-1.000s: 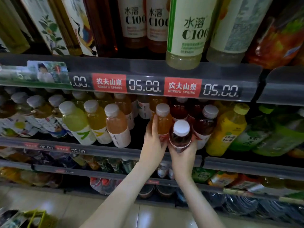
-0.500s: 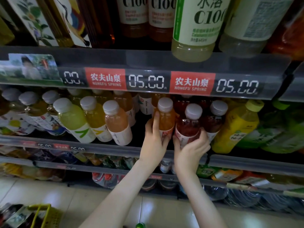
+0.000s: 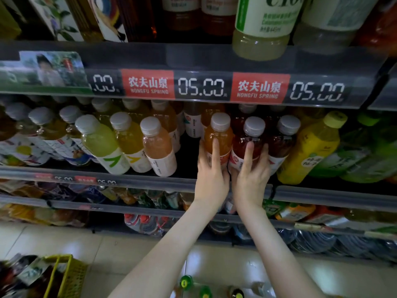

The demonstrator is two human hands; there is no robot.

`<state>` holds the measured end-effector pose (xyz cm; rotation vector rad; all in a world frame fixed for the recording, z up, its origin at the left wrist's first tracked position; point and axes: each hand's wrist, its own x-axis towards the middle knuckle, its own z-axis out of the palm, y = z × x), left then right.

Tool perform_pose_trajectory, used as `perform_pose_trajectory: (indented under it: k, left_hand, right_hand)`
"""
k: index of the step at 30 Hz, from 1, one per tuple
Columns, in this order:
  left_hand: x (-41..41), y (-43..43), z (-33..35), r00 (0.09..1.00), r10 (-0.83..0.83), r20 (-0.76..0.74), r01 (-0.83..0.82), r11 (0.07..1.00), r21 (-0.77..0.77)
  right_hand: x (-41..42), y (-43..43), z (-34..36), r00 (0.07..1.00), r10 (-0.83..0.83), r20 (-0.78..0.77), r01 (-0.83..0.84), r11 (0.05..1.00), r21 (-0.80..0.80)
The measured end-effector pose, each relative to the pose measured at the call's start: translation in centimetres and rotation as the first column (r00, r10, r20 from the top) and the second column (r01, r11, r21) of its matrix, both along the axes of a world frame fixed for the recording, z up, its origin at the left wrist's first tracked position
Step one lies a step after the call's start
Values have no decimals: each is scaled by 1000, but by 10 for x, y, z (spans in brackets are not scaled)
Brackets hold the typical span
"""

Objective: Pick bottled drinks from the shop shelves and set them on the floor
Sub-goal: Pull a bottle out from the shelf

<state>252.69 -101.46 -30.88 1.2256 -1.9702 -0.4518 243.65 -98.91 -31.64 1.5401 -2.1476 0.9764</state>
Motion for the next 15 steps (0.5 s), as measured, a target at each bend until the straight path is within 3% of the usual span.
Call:
perform_pose_trajectory:
  k: [6,10,15]
  left_hand:
    - [-17,47,20,1000,11,2,-11,999,41]
    - [-45,84,43,991,-131,12,131,990,45]
    - [-106,136,80,967,-250,47,251,968,1]
  right_hand:
    - [-19,44,27,990,122,67,-128,988,83]
    - [-55,85,53,975,115,192,-128,990,56]
    - [-123,157,86,964,129,233,-141,989,40]
